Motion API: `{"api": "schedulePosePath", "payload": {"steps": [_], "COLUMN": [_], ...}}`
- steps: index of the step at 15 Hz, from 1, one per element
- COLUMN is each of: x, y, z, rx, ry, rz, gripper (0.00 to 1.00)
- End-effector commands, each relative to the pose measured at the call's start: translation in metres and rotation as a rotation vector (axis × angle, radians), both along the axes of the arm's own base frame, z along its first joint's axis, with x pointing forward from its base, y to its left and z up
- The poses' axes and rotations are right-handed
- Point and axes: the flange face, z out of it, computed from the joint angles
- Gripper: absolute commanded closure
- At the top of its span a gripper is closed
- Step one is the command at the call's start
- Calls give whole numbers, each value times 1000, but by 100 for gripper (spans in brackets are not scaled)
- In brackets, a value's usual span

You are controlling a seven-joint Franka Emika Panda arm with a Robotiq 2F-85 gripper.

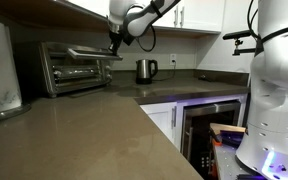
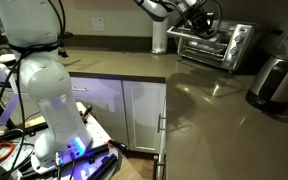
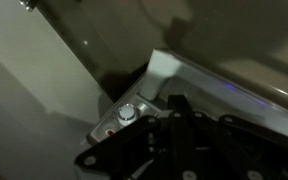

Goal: Close the oven door

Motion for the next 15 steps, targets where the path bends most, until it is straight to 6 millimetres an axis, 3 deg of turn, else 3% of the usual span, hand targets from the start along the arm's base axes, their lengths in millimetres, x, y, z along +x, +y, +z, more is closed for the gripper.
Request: {"api": "schedulePosePath", "payload": {"steps": [1,8,15], "x": [10,5,-7], "y": [1,29,33], "z": [15,61,45], "rx": [-71,23,-85], "ry": [-103,-374,-111], "rz": [44,187,-49], "gripper": [100,100,100]}}
